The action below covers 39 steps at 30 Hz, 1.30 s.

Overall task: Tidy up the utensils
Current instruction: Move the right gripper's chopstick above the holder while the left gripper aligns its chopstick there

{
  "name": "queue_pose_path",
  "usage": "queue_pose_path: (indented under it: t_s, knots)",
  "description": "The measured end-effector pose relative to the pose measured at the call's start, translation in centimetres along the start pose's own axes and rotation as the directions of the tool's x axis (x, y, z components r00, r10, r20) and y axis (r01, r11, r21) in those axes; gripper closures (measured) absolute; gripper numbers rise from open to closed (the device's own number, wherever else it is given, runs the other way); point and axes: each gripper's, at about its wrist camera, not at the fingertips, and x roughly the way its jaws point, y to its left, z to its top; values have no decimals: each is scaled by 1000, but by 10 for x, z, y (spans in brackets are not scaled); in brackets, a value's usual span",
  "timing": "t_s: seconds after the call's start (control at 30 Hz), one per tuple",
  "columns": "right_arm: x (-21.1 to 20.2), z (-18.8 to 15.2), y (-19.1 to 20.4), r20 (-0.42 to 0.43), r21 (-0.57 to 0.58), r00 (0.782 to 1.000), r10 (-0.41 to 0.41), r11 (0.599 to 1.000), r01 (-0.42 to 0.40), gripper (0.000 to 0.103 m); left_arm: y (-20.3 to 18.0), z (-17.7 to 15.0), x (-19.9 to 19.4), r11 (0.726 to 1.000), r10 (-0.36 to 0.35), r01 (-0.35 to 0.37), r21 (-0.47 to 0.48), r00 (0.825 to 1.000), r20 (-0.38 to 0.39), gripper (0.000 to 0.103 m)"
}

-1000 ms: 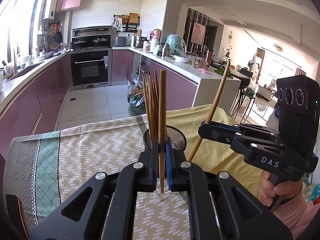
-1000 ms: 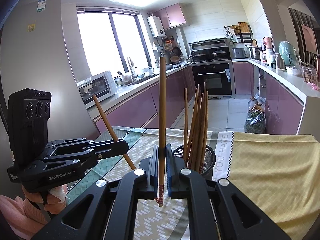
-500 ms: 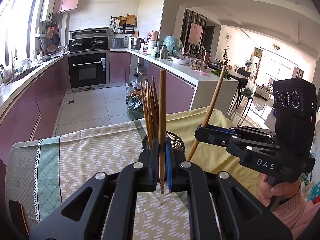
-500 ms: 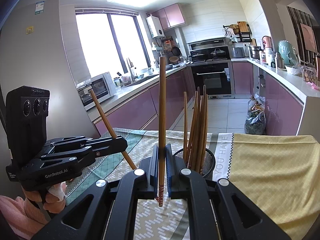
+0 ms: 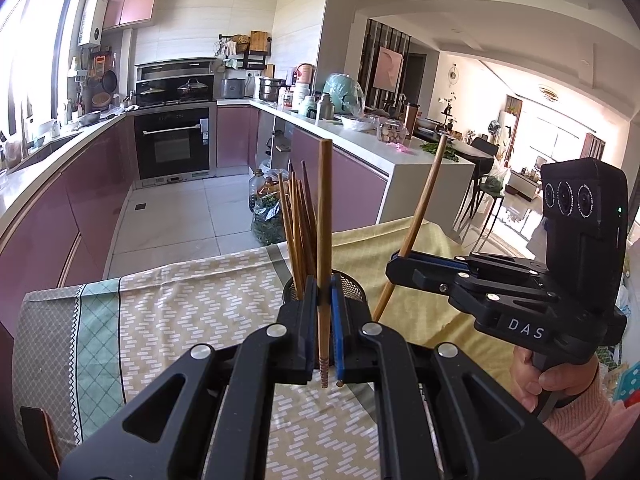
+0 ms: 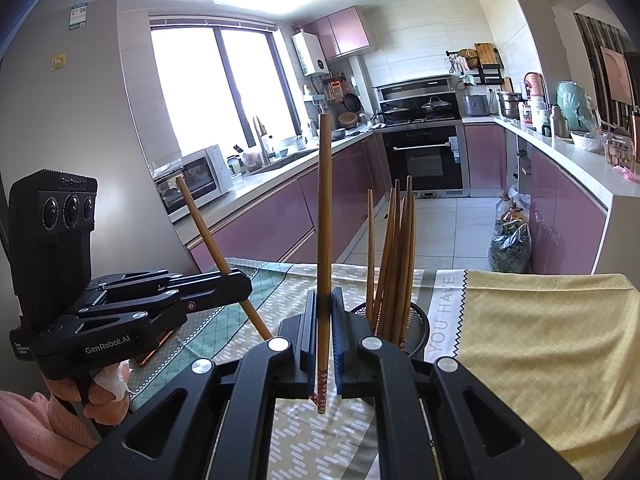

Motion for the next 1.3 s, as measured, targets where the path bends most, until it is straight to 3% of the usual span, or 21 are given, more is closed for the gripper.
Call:
queue_pose_path:
  t_s: [1.3]
  knots:
    - [-4, 19, -6, 25, -3, 1000, 11, 1000, -11, 97, -10, 25, -9, 999, -24, 24, 24, 999, 27, 96]
